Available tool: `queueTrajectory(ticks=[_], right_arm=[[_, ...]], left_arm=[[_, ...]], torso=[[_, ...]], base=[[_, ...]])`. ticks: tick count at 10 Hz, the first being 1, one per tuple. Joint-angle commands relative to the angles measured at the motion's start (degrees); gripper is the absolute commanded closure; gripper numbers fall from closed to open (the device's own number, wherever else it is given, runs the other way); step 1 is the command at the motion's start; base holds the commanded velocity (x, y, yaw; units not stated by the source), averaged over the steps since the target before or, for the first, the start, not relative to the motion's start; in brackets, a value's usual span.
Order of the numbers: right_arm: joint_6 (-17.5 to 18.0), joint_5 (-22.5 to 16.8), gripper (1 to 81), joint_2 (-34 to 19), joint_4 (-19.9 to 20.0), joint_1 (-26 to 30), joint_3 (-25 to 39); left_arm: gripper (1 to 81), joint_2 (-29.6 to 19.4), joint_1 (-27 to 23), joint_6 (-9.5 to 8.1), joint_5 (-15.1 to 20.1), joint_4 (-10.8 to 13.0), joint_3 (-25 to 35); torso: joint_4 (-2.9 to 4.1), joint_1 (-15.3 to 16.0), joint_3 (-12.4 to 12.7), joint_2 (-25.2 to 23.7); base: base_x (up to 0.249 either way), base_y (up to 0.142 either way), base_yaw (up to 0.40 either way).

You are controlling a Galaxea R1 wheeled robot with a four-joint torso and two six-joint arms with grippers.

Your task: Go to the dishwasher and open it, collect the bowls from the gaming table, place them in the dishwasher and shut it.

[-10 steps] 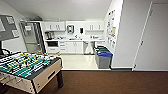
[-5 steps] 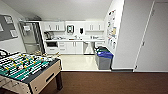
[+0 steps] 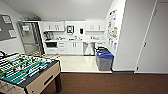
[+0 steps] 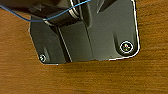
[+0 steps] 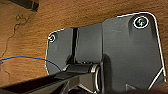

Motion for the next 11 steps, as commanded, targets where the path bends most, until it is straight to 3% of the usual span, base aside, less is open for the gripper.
queueTrajectory(ticks=[1, 11], right_arm=[[-0.3, -2.6, 1.0, -0.7, 0.7, 3.1, 1.0], [-0.3, -2.6, 1.0, -0.6, 0.5, 3.1, 0.8]], left_arm=[[1.0, -0.8, -3.6, 0.04, 3.3, -0.5, 0.6], [1.0, -1.0, -3.6, 0.04, 3.3, -0.6, 0.4]], torso=[[0.0, 0.0, 0.0, 0.0], [0.0, 0.0, 0.0, 0.0]], base=[[0.133, 0.0, 0.0], [0.147, 0.0, 0.0]])
